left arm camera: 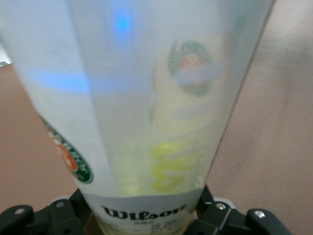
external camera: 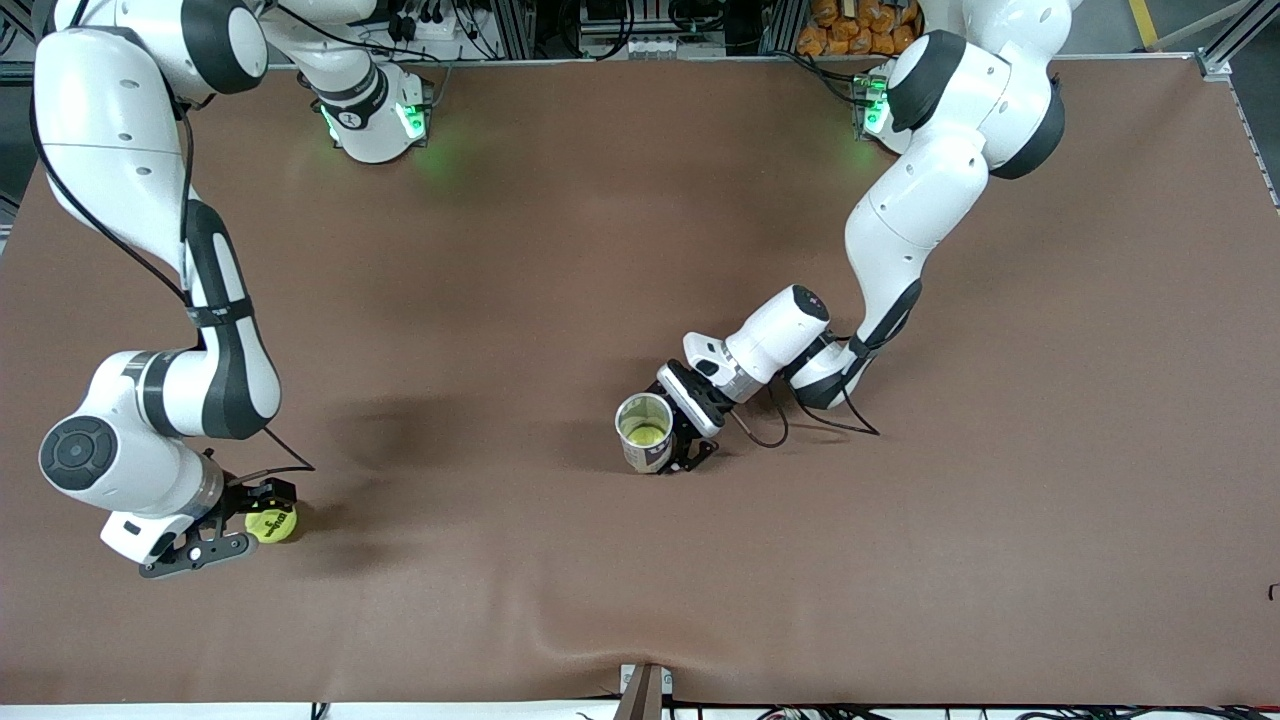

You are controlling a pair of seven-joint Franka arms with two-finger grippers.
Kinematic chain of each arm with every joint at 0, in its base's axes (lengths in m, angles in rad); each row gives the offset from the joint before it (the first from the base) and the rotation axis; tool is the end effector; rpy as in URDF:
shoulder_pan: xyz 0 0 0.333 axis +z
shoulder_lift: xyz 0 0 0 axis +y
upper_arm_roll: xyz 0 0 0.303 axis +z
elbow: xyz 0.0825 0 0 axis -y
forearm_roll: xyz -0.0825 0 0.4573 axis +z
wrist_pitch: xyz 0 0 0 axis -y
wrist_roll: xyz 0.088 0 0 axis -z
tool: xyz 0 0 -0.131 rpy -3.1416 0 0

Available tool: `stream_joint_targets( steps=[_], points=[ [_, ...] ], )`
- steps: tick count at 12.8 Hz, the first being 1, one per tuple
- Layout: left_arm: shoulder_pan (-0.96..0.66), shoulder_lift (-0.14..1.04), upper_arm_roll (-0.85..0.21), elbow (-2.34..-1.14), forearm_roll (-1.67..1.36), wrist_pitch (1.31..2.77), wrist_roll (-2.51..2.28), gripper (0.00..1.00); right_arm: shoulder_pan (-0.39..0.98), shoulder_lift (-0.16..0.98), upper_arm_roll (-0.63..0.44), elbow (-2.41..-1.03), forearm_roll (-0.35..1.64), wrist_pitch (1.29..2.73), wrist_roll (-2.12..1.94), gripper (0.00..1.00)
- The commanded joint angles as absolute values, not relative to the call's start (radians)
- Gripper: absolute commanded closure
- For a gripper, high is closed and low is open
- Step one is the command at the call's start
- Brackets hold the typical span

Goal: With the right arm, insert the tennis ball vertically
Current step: 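Move the right gripper to the second tennis ball and grasp it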

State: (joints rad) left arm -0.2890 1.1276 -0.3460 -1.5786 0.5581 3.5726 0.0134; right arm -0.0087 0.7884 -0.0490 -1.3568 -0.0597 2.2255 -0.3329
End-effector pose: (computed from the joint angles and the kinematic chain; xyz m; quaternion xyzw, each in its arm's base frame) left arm 0.5809 -0.4633 0.0374 0.7886 -0.3963 0.4136 0.2238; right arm 0.7991 -0.0427 0.1861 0.9851 0.1618 0.0316 0.0485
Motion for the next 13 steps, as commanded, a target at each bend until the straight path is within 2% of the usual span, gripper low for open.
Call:
stream_joint_targets(
  steps=[1,13],
  points=[
    [-0.285,1.146,-0.324,-1.571,0.578,3.554,0.015,0.15,-0.025,0.807,-0.029,-1.347,-0.081,2.238,-0.396,0.00],
    [-0.284,1.146,-0.324,-1.571,0.584,3.554,0.017,0.14,-0.029,0.880,-0.029,-1.344,-0.084,2.301,-0.567,0.00]
  ],
)
